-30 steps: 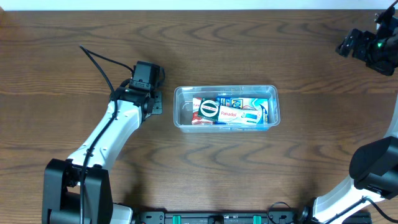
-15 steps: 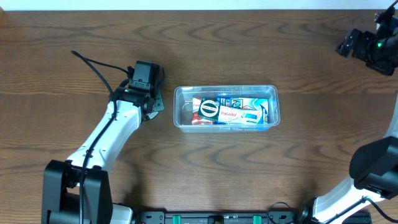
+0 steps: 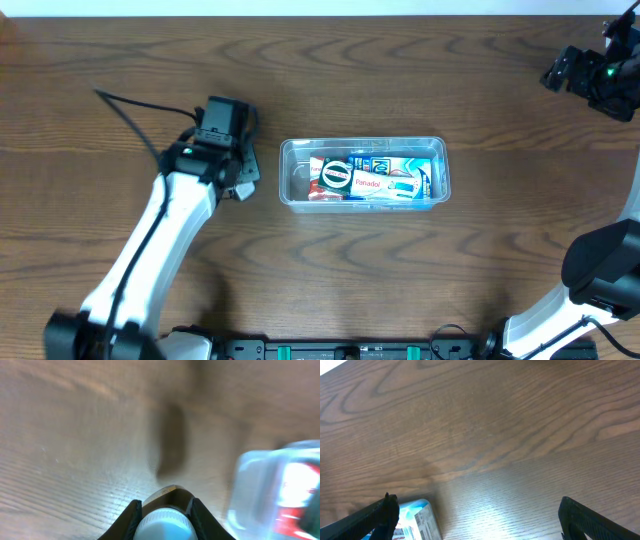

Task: Pack container
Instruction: 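Grasp the dark bottle with white cap using the left gripper, then carry the bottle with the left gripper over the container's left end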

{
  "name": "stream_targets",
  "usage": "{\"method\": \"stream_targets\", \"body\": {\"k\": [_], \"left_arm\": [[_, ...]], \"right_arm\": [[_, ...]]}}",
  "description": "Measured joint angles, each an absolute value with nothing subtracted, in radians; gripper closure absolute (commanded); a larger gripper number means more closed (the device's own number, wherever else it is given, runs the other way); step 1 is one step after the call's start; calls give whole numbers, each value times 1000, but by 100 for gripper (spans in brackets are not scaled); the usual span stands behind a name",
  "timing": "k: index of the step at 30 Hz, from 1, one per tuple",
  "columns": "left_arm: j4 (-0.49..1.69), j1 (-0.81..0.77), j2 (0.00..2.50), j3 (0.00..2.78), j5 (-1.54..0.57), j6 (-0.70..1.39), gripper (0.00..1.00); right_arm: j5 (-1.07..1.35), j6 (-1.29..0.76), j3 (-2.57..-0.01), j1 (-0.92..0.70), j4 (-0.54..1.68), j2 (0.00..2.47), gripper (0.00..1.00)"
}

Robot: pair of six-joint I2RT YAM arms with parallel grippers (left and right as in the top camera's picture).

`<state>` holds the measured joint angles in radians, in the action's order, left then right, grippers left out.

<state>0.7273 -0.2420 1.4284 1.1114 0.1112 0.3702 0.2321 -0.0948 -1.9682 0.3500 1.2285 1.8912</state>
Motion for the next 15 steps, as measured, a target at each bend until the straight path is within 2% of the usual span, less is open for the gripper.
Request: {"method": "stream_targets", "body": {"k": [7,8,15], "left_arm": [[744,-327,1253,1212,111,402,81],[745,-342,1238,1223,111,411,85],[749,-427,1237,1250,123,479,85]], "right_arm": [[232,-95,-1969,350,1229,1891,1],[232,-95,-1969,350,1229,1891,1],[232,-95,-1969,350,1229,1891,1]]}}
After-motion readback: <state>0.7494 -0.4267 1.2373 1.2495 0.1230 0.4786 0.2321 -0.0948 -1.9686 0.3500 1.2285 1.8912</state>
